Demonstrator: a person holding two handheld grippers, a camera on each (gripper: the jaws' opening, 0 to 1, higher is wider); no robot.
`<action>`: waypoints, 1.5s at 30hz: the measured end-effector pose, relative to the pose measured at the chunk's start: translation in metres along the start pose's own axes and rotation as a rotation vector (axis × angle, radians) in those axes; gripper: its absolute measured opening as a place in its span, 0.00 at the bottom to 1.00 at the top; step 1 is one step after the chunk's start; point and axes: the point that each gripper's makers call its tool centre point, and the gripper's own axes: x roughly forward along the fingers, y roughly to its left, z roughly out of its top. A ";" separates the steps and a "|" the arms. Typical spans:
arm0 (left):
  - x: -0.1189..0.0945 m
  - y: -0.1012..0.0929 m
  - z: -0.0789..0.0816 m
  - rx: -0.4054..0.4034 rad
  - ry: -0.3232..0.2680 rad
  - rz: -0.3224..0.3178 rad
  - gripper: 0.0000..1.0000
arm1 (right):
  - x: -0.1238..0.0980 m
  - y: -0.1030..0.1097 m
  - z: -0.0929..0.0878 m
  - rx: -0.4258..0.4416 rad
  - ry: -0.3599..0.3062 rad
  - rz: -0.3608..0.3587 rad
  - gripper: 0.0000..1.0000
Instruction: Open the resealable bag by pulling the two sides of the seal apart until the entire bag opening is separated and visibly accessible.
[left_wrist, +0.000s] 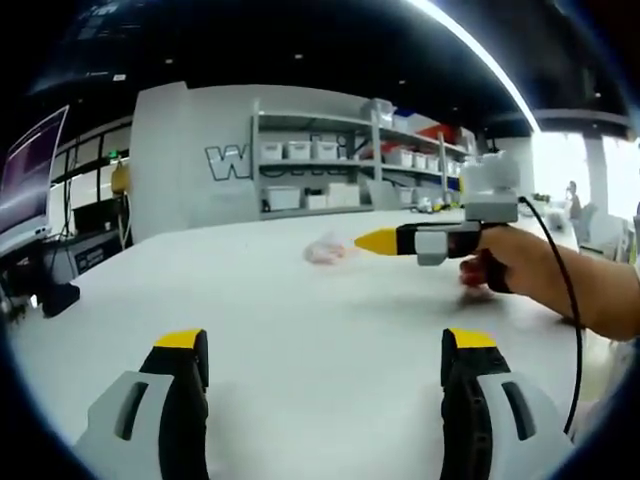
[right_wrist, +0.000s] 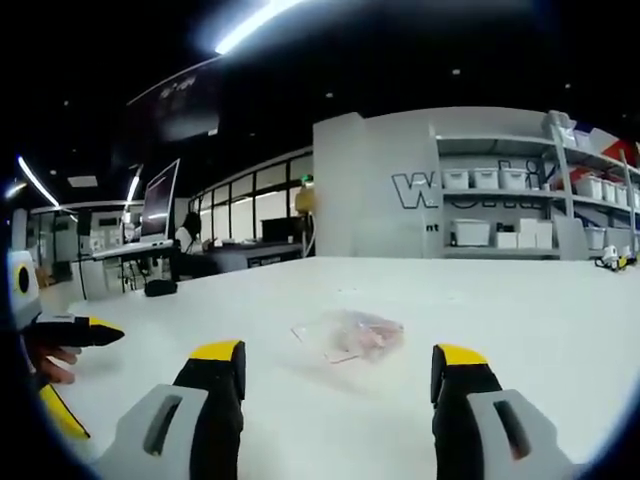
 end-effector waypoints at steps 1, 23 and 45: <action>0.000 0.000 0.000 0.000 0.000 0.001 0.96 | -0.001 0.000 0.000 0.000 0.000 0.001 0.77; -0.001 -0.001 -0.001 0.001 0.001 0.008 0.96 | -0.017 0.003 0.001 0.005 -0.016 0.000 0.75; -0.001 0.000 0.000 -0.007 -0.003 0.016 0.96 | -0.029 0.008 0.002 0.010 -0.029 -0.001 0.74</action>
